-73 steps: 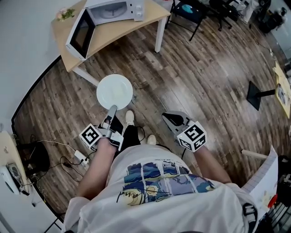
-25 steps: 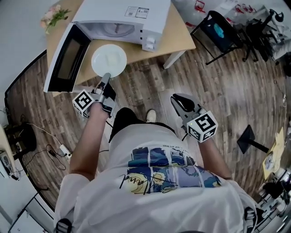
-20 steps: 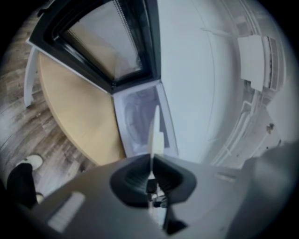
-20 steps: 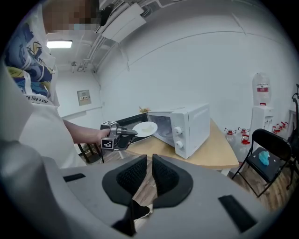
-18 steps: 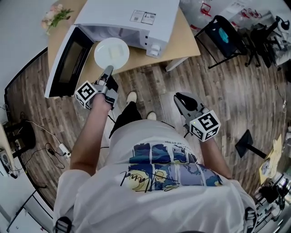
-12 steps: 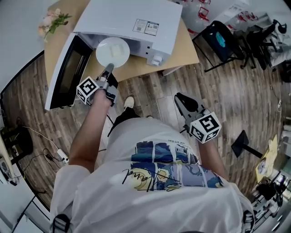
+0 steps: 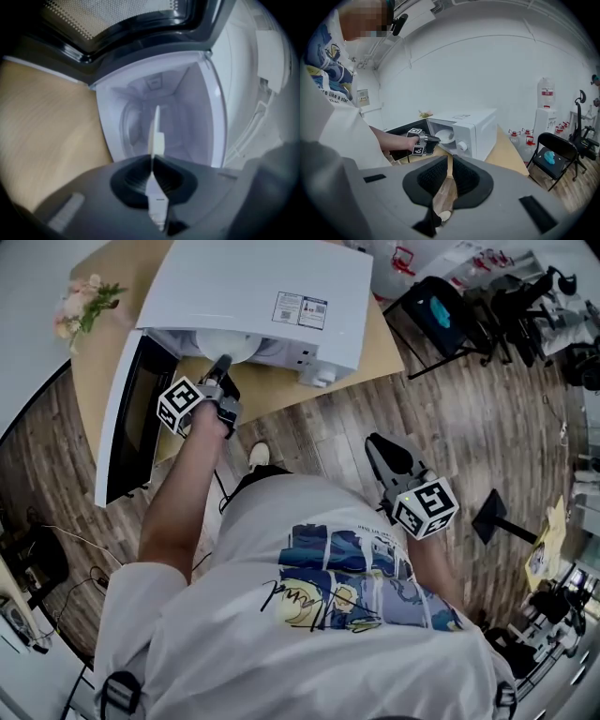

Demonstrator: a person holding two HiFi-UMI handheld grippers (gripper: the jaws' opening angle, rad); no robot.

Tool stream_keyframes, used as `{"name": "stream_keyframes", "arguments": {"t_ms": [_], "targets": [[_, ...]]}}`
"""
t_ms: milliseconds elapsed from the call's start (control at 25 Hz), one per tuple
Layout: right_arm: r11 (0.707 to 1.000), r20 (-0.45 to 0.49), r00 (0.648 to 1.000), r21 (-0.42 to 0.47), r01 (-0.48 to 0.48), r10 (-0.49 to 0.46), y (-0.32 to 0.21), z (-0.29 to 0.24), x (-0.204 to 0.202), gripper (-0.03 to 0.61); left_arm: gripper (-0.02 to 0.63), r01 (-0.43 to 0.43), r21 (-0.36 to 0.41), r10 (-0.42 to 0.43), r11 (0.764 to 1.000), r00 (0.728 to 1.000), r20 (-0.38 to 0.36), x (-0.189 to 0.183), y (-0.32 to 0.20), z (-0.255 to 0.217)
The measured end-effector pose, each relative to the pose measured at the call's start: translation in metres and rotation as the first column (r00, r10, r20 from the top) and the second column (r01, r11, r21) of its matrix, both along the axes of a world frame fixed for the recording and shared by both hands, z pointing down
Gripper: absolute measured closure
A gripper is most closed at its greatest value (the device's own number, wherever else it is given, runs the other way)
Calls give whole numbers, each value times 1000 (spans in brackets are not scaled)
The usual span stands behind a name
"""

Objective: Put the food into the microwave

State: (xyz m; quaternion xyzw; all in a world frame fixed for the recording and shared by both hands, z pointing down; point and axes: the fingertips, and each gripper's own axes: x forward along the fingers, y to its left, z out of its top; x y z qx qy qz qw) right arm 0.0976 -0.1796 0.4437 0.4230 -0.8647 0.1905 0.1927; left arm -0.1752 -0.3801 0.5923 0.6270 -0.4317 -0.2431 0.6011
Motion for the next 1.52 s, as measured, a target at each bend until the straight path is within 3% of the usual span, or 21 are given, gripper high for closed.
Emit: {"name": "stream_keyframes", "arguments": {"t_ms": [320,760,1080,1280,1400,1520], "targets": [[996,-23,996,-7,-92,92,-2,-2,4,548,594,-32,-37,32,999,999,-9,6,-33,19],[983,-35,983,-27,-183,182,7,0,11,549,594,-61,-80,64,995,997,35,9,-52,30],[976,-23,976,-38,-216,215,16,4,11,549,580,-78,-139,99,987,983,155,10,-55,32],[975,-13,975,-39,-221,220,20,3,10,549,547,-97,-144,141,985,931,338,8,-57,31],[973,-10,974,-39,-227,227,24,4,13,549,530,-109,-135,161,985,869,469,6,-59,30],[971,-8,972,-40,-235,234,29,5,18,549,503,-120,-132,176,984,786,592,4,-59,30]]}}
